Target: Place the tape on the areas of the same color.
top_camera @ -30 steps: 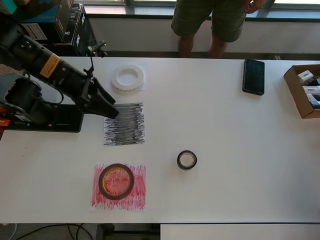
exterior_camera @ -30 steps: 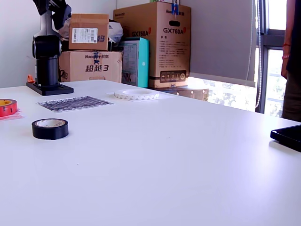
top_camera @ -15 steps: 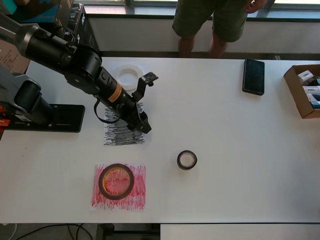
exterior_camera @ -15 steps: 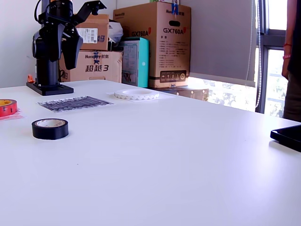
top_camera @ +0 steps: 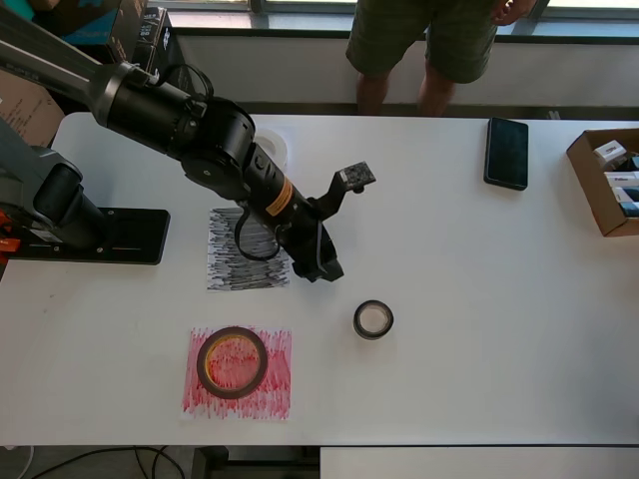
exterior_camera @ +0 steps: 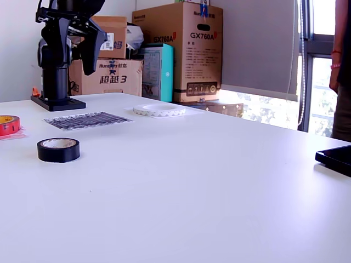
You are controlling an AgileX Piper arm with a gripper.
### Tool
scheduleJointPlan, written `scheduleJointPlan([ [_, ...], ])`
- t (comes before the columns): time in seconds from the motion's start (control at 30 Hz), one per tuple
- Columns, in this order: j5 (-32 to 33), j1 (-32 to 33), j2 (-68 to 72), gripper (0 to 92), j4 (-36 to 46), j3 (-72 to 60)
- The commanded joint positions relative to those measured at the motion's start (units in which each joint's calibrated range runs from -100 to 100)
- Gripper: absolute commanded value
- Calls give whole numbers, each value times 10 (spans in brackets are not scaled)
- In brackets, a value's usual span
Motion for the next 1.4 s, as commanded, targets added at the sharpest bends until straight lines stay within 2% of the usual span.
scheduleJointPlan([
  [0.0,72,-3,0,724,6,8],
  [0.27,73,-3,4,722,5,18],
  [0.43,73,-2,57,722,2,9],
  [0.67,72,-10,99,722,-94,2],
  [0.77,40,-8,102,722,-104,2],
  [1.0,-92,-11,102,722,-106,-1],
  [1.37,-106,-14,165,722,-106,-66],
])
